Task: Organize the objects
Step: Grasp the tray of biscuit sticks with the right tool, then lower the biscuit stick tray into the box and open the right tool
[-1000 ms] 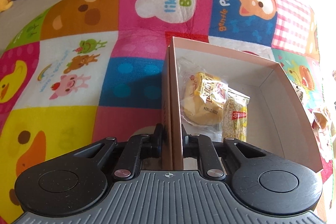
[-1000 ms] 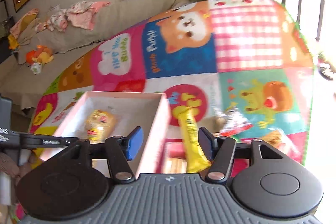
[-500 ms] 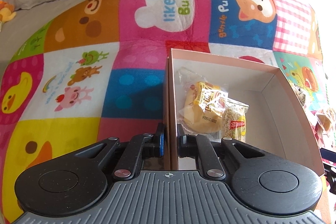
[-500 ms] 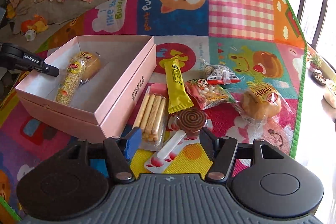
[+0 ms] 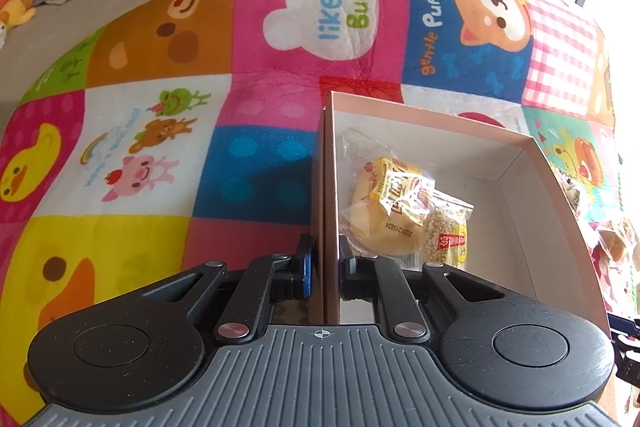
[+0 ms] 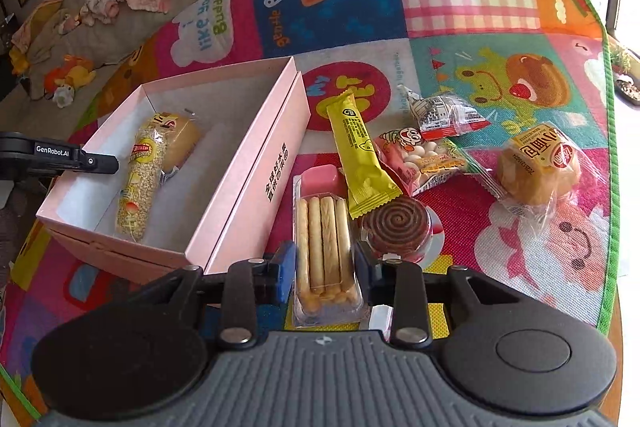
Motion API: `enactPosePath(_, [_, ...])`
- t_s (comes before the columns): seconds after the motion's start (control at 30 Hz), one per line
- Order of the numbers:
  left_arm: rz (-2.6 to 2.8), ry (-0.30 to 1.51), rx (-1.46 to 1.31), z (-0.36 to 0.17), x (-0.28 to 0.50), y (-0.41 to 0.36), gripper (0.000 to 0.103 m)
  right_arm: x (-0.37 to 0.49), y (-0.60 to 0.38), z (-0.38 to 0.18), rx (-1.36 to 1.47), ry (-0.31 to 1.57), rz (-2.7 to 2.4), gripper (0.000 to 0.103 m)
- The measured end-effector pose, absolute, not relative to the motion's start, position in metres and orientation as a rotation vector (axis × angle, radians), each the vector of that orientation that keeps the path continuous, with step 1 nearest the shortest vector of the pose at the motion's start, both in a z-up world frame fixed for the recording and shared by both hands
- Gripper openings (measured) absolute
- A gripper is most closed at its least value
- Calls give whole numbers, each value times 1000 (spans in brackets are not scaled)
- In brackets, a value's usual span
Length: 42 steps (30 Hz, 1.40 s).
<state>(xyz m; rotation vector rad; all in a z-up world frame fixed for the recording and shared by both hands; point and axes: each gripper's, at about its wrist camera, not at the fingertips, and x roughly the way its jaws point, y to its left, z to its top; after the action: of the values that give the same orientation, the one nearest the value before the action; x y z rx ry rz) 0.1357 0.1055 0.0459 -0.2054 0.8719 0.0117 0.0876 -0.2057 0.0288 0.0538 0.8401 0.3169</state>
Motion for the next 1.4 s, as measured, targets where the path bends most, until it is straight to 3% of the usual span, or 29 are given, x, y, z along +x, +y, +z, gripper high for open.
enactPosePath(0.47, [8, 870, -215, 46, 134, 106, 14, -2, -209, 29, -124, 922, 323, 33])
enactPosePath(0.6, [6, 871, -217, 46, 132, 106, 15, 0, -201, 37, -146, 857, 323, 45])
enactPosePath(0.87, [9, 873, -220, 46, 129, 105, 15, 33, -184, 22, -182, 897, 295, 44])
enactPosePath(0.97, [8, 873, -220, 46, 129, 105, 15, 32, -184, 24, -180, 905, 295, 33])
enactPosePath(1.13, [6, 870, -228, 46, 125, 105, 16, 11, -185, 30, -176, 930, 311, 33])
enactPosePath(1.4, [0, 860, -254, 45, 122, 108, 17, -28, -181, 89, -95, 921, 454, 33])
